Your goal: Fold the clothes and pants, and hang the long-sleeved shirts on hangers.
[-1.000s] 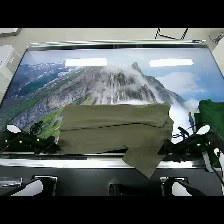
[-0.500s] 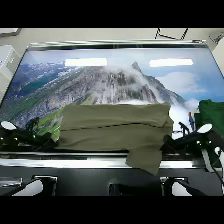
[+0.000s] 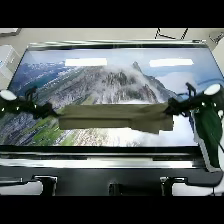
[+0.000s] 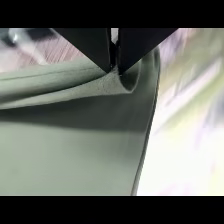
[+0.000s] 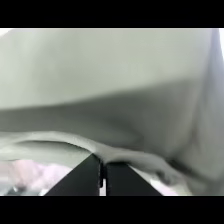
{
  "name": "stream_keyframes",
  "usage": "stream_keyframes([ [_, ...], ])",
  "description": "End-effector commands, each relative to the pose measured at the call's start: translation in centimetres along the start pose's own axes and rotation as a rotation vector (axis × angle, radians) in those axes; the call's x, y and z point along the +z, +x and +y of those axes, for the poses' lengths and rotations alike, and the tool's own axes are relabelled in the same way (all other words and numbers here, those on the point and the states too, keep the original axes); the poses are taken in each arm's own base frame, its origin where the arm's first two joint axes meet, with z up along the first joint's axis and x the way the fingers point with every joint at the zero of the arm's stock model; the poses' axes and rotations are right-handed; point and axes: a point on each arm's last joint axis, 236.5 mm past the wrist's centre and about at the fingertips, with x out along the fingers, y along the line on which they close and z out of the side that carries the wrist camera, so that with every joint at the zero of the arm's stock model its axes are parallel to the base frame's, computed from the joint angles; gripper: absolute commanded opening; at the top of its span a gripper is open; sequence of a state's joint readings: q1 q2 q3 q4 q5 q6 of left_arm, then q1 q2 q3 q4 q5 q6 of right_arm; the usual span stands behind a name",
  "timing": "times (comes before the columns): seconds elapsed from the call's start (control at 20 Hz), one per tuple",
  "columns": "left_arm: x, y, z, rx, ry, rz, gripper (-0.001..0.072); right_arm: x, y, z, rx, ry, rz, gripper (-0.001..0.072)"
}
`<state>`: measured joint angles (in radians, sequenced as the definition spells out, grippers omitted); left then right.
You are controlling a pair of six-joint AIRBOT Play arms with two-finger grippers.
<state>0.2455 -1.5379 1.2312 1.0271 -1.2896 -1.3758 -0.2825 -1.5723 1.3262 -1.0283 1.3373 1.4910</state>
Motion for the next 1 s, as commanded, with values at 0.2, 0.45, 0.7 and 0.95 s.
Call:
stream_keyframes([
  [0.2,6.6,4.8,-0.8,-0.029,-0.039,0.1,0.0023,6.4,5.6,0.9,0.113,0.138,0.044,0.0038],
  [0.45,5.8,4.0,0.1,-0.051,-0.028,0.152,0.0608,5.1,3.3,0.0,0.137,0.06,0.097,0.0677],
  [0.7,5.5,-2.3,0.3,-0.063,-0.028,0.12,0.0607,3.5,0.6,-9.4,-0.095,0.2,0.131,0.072],
  [0.95,5.0,-6.7,-4.1,-0.056,0.077,0.025,0.0606,2.8,4.1,-7.5,0.007,0.173,0.158,0.072],
])
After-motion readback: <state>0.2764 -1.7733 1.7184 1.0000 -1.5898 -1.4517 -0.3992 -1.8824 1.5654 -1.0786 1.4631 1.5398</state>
